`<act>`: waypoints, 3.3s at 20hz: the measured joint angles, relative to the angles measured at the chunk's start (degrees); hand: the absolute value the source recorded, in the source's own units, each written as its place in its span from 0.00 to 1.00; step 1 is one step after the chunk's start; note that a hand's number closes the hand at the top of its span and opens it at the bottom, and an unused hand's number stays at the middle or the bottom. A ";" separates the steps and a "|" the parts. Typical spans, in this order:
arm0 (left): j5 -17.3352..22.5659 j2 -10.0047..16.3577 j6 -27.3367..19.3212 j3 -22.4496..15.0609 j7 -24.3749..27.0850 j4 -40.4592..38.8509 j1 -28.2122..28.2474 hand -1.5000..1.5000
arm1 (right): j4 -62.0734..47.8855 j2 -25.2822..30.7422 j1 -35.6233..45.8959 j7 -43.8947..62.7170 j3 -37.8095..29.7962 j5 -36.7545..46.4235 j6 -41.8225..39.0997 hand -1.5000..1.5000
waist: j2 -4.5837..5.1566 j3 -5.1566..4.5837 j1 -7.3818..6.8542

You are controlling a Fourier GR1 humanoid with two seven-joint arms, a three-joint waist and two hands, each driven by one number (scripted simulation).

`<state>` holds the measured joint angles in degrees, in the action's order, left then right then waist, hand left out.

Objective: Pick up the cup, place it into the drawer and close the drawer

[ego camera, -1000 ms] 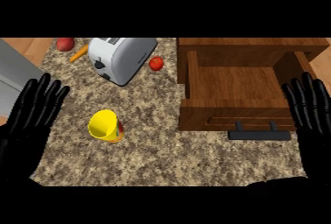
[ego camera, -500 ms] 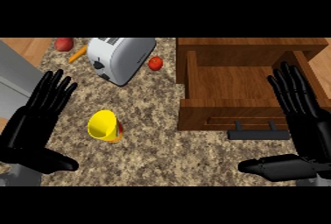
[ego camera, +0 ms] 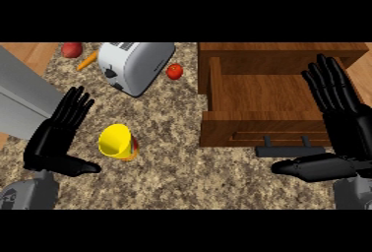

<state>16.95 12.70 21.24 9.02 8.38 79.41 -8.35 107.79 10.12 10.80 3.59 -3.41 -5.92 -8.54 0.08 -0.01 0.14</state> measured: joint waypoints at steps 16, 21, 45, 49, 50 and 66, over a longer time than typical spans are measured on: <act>-13.12 1.01 -0.28 1.72 25.74 -37.80 -8.29 0.00 | 0.35 -0.19 2.39 1.56 -1.55 0.14 -0.30 0.00 | 0.08 -0.04 0.37; -15.90 2.65 -0.09 2.60 34.23 -50.65 -12.76 0.00 | -0.06 0.64 3.55 2.44 -2.98 -1.12 -1.07 0.00 | 0.15 -0.08 0.53; -20.67 0.78 -4.50 3.30 46.62 -69.76 -21.97 0.00 | -2.55 1.40 5.81 2.26 -3.74 -1.42 -2.32 0.00 | 0.74 -0.25 1.78; -20.59 -0.25 -2.24 3.09 46.08 -69.85 -22.58 1.00 | -2.24 1.14 6.03 2.69 -3.51 -1.26 -1.97 0.00 | 0.79 -0.28 1.88; -20.42 -0.45 -1.14 3.07 45.79 -69.64 -22.60 1.00 | -2.11 1.02 6.02 2.91 -3.33 -1.00 -1.76 0.00 | 0.74 -0.27 1.80; -15.48 -3.94 -18.75 10.92 55.03 -62.81 -21.02 1.00 | -1.58 2.17 5.35 3.75 -4.48 -2.09 -2.73 0.00 | 0.51 -0.19 1.12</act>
<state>1.47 8.77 2.50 19.95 63.41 16.60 -29.37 106.21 12.30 16.15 7.34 -7.89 -8.01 -11.26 0.59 -0.20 1.26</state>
